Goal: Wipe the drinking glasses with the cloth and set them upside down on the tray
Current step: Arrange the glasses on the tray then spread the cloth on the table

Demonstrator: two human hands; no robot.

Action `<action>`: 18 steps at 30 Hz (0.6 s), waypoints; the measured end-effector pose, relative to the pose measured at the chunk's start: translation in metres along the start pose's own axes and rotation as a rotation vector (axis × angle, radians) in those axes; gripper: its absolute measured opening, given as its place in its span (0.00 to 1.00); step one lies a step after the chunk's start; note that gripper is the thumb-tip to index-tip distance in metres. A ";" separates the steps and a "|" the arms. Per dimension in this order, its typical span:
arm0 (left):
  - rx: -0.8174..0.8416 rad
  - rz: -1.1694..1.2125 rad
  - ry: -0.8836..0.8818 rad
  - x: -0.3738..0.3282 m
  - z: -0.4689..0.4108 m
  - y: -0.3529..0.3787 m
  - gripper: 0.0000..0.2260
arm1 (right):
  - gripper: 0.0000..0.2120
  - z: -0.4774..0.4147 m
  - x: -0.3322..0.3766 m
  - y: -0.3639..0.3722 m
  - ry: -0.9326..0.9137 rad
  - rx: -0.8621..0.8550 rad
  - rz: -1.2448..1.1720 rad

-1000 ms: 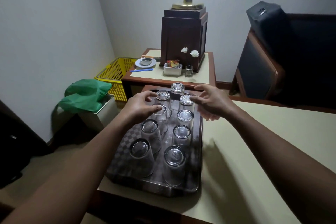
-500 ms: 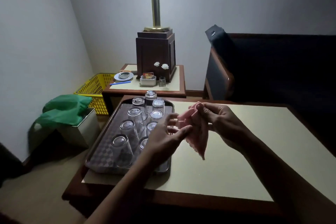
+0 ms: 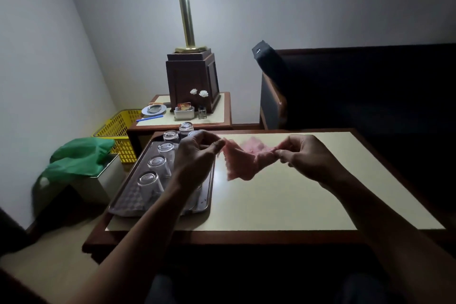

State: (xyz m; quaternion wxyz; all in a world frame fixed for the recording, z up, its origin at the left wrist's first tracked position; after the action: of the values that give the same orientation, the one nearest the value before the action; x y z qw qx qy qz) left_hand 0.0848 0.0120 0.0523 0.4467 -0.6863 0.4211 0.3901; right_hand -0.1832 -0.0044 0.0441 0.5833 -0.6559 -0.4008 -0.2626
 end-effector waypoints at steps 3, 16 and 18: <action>-0.068 -0.001 0.015 -0.010 -0.004 -0.003 0.01 | 0.12 0.011 0.002 -0.014 0.039 -0.038 0.066; 0.138 -0.240 0.262 -0.087 0.015 0.041 0.08 | 0.18 0.035 0.054 0.029 -0.276 0.078 0.090; 0.120 -0.213 0.279 -0.084 0.014 0.029 0.09 | 0.08 0.030 0.040 0.024 -0.246 0.086 0.053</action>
State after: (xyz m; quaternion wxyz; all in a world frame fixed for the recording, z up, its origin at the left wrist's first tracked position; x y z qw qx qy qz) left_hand 0.0276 0.0372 0.1168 0.4628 -0.7465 0.4265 0.2160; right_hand -0.1452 0.0335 0.0580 0.5641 -0.6677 -0.4628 -0.1474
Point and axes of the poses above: each hand's wrist, its own z-axis away from the middle knuckle, its own y-axis out of the palm, x = y × z, the point moved 9 cm from there along -z, towards the middle knuckle, and after that the axes turned 3 degrees about -y, right-handed, at the moved point
